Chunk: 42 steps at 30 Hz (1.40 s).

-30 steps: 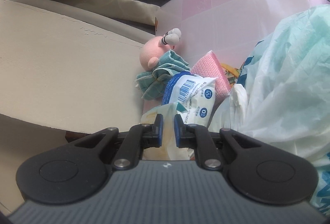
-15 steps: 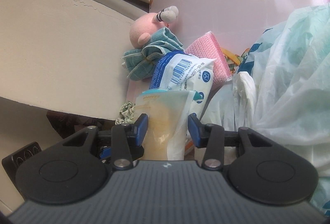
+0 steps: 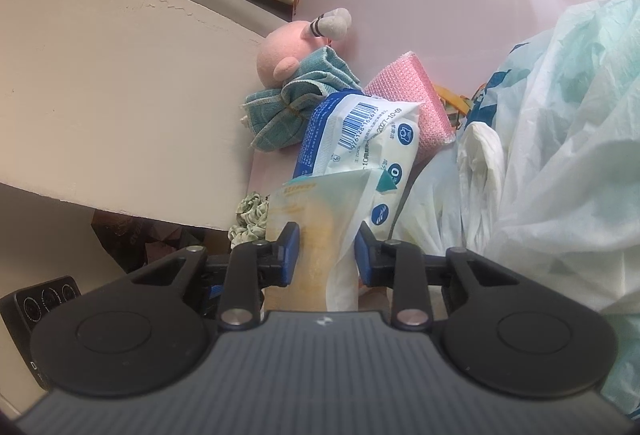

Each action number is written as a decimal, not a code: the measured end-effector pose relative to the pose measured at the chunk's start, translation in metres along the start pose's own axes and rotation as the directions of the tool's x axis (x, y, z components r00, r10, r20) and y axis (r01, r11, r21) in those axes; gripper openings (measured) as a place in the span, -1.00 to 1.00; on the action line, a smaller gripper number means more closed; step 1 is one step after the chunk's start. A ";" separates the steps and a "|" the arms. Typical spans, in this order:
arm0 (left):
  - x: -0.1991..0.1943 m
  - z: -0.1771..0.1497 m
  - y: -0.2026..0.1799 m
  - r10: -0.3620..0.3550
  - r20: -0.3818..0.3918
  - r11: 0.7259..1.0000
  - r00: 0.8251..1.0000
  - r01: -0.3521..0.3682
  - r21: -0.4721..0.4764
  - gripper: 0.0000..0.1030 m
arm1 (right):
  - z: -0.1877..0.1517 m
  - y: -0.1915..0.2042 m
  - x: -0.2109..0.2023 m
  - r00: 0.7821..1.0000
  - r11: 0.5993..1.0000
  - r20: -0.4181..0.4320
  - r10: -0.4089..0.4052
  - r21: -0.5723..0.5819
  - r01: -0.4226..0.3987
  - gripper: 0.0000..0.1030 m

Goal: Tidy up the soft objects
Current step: 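Carry the cotton swab bag with the right tool into the cardboard box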

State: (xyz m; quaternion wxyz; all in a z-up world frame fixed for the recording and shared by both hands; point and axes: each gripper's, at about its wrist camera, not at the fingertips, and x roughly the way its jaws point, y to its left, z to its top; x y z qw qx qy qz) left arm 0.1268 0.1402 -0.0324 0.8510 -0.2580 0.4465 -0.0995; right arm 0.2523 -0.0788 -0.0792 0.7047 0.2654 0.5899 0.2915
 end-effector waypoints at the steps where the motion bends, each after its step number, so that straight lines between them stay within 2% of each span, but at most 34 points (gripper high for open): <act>1: 0.000 -0.001 -0.002 -0.007 0.001 1.000 1.000 0.007 0.006 -0.24 | 0.000 -0.001 0.000 1.000 1.000 0.001 0.003 0.006 -0.003 -0.46; 6: 0.009 -0.003 -0.008 -0.008 -0.018 0.999 1.000 0.009 0.035 -0.23 | -0.001 -0.005 0.001 1.000 0.999 0.002 0.024 0.036 -0.024 -0.48; 10: 0.011 -0.002 -0.007 -0.014 -0.029 0.999 0.999 0.015 0.029 -0.42 | -0.002 -0.002 -0.003 0.999 0.998 0.011 0.038 0.039 -0.039 -0.55; 12: 0.007 -0.001 -0.006 -0.035 -0.031 0.999 0.999 0.036 0.016 -0.51 | -0.003 0.000 -0.006 0.999 0.998 0.015 0.050 0.043 -0.051 -0.59; 15: -0.002 0.001 -0.009 -0.062 -0.027 0.998 0.998 0.063 0.005 -0.53 | -0.004 0.006 -0.014 0.997 0.996 0.022 0.076 0.043 -0.077 -0.64; 22: -0.029 0.003 -0.044 -0.091 0.014 0.994 0.996 0.090 0.067 -0.54 | -0.011 0.019 -0.052 0.987 0.990 0.076 0.140 0.008 -0.141 -0.66; 29: -0.032 0.006 -0.111 -0.144 0.009 0.972 0.990 0.139 0.189 -0.54 | -0.019 0.005 -0.122 0.966 0.983 0.184 0.181 0.001 -0.184 -0.67; 37: 0.015 0.004 -0.218 -0.236 -0.087 0.906 0.968 0.252 0.339 -0.52 | -0.033 -0.059 -0.237 0.919 0.985 0.372 0.129 0.062 -0.163 -0.67; 40: 0.040 0.000 -0.257 -0.258 -0.124 0.880 0.958 0.286 0.380 -0.48 | -0.037 -0.089 -0.277 0.897 0.985 0.432 0.093 0.094 -0.147 -0.67; 42: 0.056 -0.003 -0.281 -0.257 -0.137 0.863 0.957 0.291 0.412 -0.26 | -0.037 -0.112 -0.300 0.883 0.983 0.464 0.069 0.118 -0.138 -0.67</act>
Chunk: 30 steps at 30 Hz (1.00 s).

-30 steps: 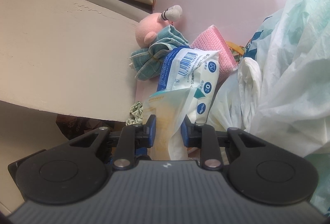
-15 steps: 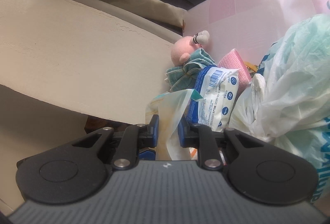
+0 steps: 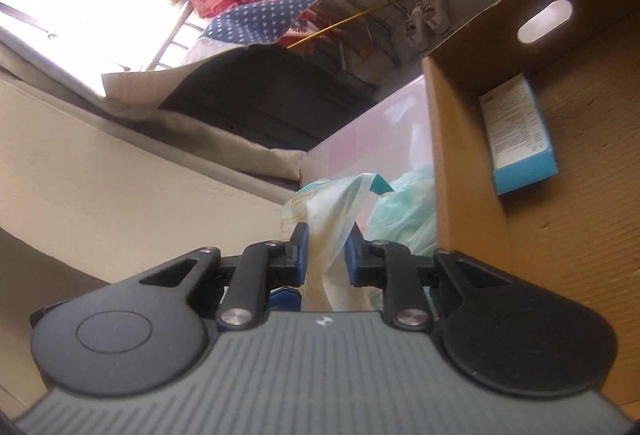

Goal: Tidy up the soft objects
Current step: 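Carry the cotton swab bag with the right tool into the cardboard box, then release the swab bag in the box and withdraw the right tool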

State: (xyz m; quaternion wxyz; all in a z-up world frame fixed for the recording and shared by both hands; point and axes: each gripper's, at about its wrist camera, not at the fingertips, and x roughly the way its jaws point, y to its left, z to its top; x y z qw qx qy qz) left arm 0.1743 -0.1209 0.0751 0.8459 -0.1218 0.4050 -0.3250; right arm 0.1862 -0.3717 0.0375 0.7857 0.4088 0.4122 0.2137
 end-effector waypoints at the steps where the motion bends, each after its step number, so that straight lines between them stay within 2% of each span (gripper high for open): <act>1: 0.009 0.003 -0.005 0.003 -0.002 1.000 1.000 -0.003 0.011 -0.18 | 0.007 -0.010 -0.009 1.000 1.000 0.014 -0.011 0.007 0.011 -0.67; 3: 0.023 0.008 -0.011 0.022 0.005 0.999 1.000 -0.022 0.029 0.07 | 0.023 -0.032 -0.024 0.999 0.999 0.035 -0.033 0.025 0.032 -0.67; 5: 0.032 0.011 -0.010 0.047 0.005 0.998 0.999 -0.047 0.036 0.15 | 0.040 -0.053 -0.030 0.997 0.997 0.039 -0.064 0.038 0.062 -0.67; 10: 0.036 0.016 0.017 0.136 -0.010 0.991 0.991 -0.136 -0.005 0.20 | 0.090 -0.103 -0.022 0.987 0.987 0.034 -0.159 0.028 0.158 -0.67; 12: 0.029 0.015 0.029 0.186 -0.009 0.983 0.983 -0.186 0.003 0.23 | 0.109 -0.119 -0.009 0.981 0.981 0.013 -0.195 0.010 0.195 -0.67; 16: 0.006 0.009 0.053 0.269 0.000 0.963 0.963 -0.269 -0.003 0.28 | 0.138 -0.143 0.038 0.955 0.954 -0.045 -0.294 -0.074 0.290 -0.67; 20: -0.019 -0.001 0.074 0.331 0.013 0.943 0.944 -0.330 -0.043 0.35 | 0.152 -0.160 0.086 0.927 0.926 -0.072 -0.367 -0.125 0.357 -0.66; 23: -0.036 -0.012 0.086 0.363 0.019 0.931 0.932 -0.361 -0.059 0.41 | 0.156 -0.171 0.112 0.924 0.925 -0.086 -0.373 -0.115 0.362 -0.62; 25: -0.046 -0.019 0.091 0.382 0.026 0.923 0.924 -0.380 -0.067 0.49 | 0.153 -0.172 0.120 0.914 0.914 -0.077 -0.398 -0.118 0.388 -0.51; 29: -0.066 -0.032 0.097 0.416 0.043 0.908 0.908 -0.413 -0.073 0.59 | 0.144 -0.179 0.122 0.915 0.918 -0.075 -0.397 -0.035 0.395 -0.42; 30: -0.071 -0.034 0.098 0.428 0.051 0.903 0.902 -0.424 -0.073 0.64 | 0.141 -0.179 0.118 0.915 0.918 -0.076 -0.397 -0.013 0.397 -0.34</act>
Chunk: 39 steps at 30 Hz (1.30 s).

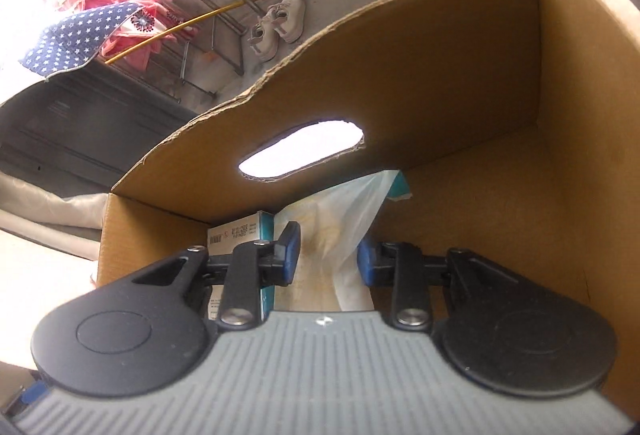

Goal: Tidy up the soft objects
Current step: 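Release the swab bag in the box and withdraw the right tool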

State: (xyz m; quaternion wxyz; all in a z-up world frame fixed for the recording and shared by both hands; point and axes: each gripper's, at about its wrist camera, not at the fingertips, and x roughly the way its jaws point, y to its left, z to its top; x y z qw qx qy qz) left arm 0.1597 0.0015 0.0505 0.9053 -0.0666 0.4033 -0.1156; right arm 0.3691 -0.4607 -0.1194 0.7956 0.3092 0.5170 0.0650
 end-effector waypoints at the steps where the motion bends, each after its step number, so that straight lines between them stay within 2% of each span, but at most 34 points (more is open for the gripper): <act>1: -0.004 -0.001 0.003 0.012 0.010 1.000 1.000 -0.012 -0.001 0.67 | -0.002 0.000 -0.003 1.000 1.000 0.002 -0.006 0.017 0.006 -0.24; 2: -0.012 -0.004 0.008 0.027 0.026 1.000 0.999 -0.027 -0.005 0.71 | -0.004 0.002 -0.007 1.000 1.000 0.014 -0.016 0.023 0.016 0.02; 6: -0.037 -0.012 0.023 0.055 0.075 0.998 0.996 -0.054 -0.021 0.80 | -0.014 0.013 -0.031 0.996 0.999 0.071 -0.045 0.014 0.044 0.49; 7: -0.042 -0.013 0.025 0.062 0.086 0.998 0.994 -0.060 -0.023 0.82 | -0.016 0.018 -0.041 0.995 0.999 0.088 -0.046 0.013 0.045 0.53; 11: -0.064 -0.023 0.039 0.075 0.119 0.997 0.990 -0.072 -0.033 0.91 | -0.029 0.036 -0.084 0.991 1.000 0.134 -0.022 -0.005 0.023 0.54; 15: -0.082 -0.034 0.056 0.070 0.135 0.995 0.988 -0.061 -0.073 0.97 | -0.050 0.057 -0.129 0.981 0.997 0.174 0.083 -0.015 -0.082 0.54; 18: -0.093 -0.042 0.068 0.068 0.139 0.994 0.988 -0.055 -0.099 0.98 | -0.078 0.080 -0.161 0.969 0.984 0.173 0.175 -0.060 -0.167 0.54; 21: -0.101 -0.051 0.079 0.068 0.134 0.991 0.989 -0.052 -0.121 0.98 | -0.109 0.112 -0.174 0.964 0.971 0.134 0.228 -0.103 -0.215 0.54; 25: -0.111 -0.064 0.097 0.054 0.124 0.987 0.991 -0.034 -0.159 0.99 | -0.151 0.153 -0.167 0.954 0.949 0.050 0.297 -0.129 -0.289 0.54; 30: -0.124 -0.084 0.115 0.066 0.117 0.982 0.991 -0.044 -0.183 1.00 | -0.207 0.199 -0.142 0.920 0.912 -0.054 0.388 -0.121 -0.391 0.54; 35: -0.136 -0.104 0.127 0.109 0.130 0.981 0.985 -0.086 -0.175 1.00 | -0.252 0.235 -0.114 0.902 0.893 -0.119 0.416 -0.134 -0.429 0.54; 39: -0.139 -0.118 0.132 0.141 0.137 0.979 0.981 -0.117 -0.166 1.00 | -0.277 0.247 -0.095 0.883 0.880 -0.143 0.448 -0.103 -0.463 0.54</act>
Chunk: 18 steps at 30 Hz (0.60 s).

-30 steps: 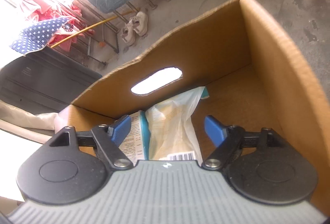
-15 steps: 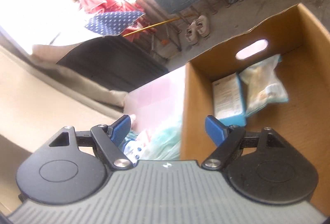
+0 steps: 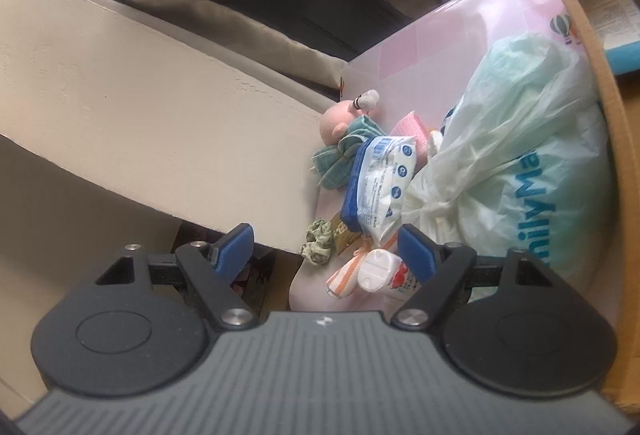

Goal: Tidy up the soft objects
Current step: 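Release the swab bag in the box and withdraw the right tool, then grasp the pink sponge with the right tool and lift it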

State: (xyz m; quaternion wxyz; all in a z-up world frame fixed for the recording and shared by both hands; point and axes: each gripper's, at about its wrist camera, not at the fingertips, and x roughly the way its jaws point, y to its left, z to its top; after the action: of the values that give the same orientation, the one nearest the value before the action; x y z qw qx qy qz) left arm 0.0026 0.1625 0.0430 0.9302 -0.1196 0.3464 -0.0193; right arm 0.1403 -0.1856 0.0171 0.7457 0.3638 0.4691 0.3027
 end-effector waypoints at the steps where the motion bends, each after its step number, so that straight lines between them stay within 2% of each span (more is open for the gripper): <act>1: 0.001 -0.002 0.000 0.007 0.000 1.000 1.000 -0.007 0.006 1.00 | -0.004 0.000 0.005 1.000 1.000 -0.003 0.006 0.009 -0.006 0.54; 5: 0.015 -0.001 -0.009 0.028 -0.007 0.998 1.000 -0.027 0.059 0.99 | -0.004 -0.007 0.021 1.000 0.999 -0.012 -0.007 0.045 0.007 0.54; 9: 0.039 0.005 -0.032 0.049 -0.005 0.987 0.999 -0.048 0.153 0.99 | 0.006 -0.005 0.030 1.000 0.999 0.003 -0.029 0.042 0.029 0.36; 11: 0.055 0.010 -0.045 0.028 -0.012 0.981 1.000 -0.025 0.195 0.97 | 0.015 -0.003 0.035 0.999 0.998 0.008 -0.043 0.035 0.043 0.29; 16: 0.099 0.024 -0.069 0.005 -0.063 0.963 0.998 0.013 0.271 0.84 | 0.046 0.001 0.062 0.996 0.995 -0.021 -0.092 0.021 0.093 -0.01; 18: 0.116 0.034 -0.072 0.015 -0.074 0.963 0.997 0.006 0.271 0.64 | 0.065 0.001 0.079 0.992 0.993 -0.043 -0.121 0.011 0.121 -0.09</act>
State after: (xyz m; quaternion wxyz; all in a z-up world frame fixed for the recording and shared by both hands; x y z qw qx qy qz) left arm 0.1160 0.0862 0.0108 0.9241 0.0104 0.3758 -0.0689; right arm 0.2295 -0.1393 -0.0004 0.7500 0.3330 0.5081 0.2615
